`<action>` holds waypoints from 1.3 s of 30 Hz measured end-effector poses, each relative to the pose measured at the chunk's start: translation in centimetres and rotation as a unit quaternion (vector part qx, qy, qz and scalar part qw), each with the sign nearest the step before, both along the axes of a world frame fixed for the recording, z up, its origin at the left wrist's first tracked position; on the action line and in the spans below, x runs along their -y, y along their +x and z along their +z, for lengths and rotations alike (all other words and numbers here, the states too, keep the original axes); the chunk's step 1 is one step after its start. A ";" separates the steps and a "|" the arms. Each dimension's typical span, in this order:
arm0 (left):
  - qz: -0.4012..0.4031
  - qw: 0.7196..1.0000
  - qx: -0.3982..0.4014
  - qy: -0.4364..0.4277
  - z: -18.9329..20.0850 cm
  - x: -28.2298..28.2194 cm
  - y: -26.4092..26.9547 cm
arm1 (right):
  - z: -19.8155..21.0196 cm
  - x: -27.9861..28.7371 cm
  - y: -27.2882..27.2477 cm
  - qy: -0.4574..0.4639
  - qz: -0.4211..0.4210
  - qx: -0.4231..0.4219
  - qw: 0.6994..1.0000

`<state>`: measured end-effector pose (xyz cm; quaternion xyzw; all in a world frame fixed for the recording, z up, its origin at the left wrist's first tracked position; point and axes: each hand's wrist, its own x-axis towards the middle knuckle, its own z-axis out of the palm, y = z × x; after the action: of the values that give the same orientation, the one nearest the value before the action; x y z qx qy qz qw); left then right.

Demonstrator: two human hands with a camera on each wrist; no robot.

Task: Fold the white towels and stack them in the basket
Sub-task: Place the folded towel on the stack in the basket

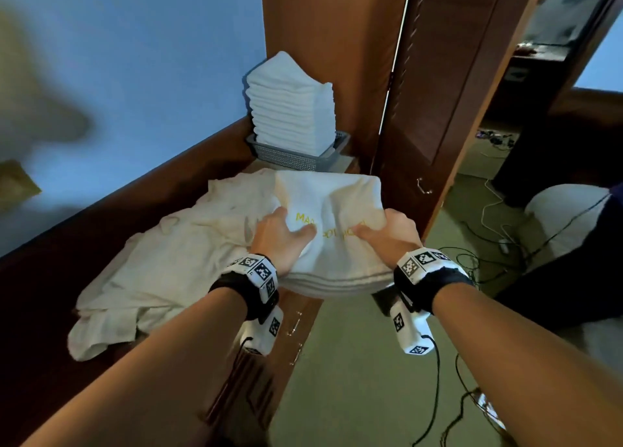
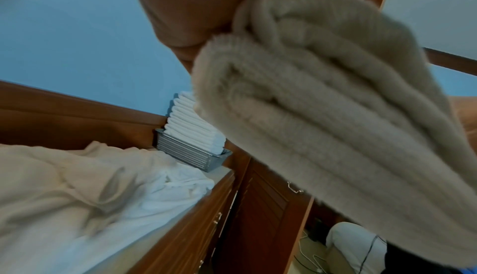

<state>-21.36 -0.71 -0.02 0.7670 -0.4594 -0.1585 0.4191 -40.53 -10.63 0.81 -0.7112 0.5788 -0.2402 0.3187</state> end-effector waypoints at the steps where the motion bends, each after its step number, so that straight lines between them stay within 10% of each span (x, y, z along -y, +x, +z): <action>1: -0.002 1.000 0.005 0.002 -0.1 1.7 -0.6 | -0.1 1.5 -0.6 -0.004 -0.006 -0.002 1.000; 18: -0.047 0.997 -0.028 -0.059 1.7 32.6 0.6 | 2.8 31.3 -0.3 -0.050 -0.031 -0.032 0.998; 39: 0.071 0.989 0.009 -0.128 12.2 61.1 21.7 | 16.1 71.5 29.9 -0.247 0.200 -0.082 0.945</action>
<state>0.35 -61.77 12.21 0.7389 -0.4242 -0.0618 0.5198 -10.68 -82.17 16.89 -0.8859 0.3716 -0.2478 0.1256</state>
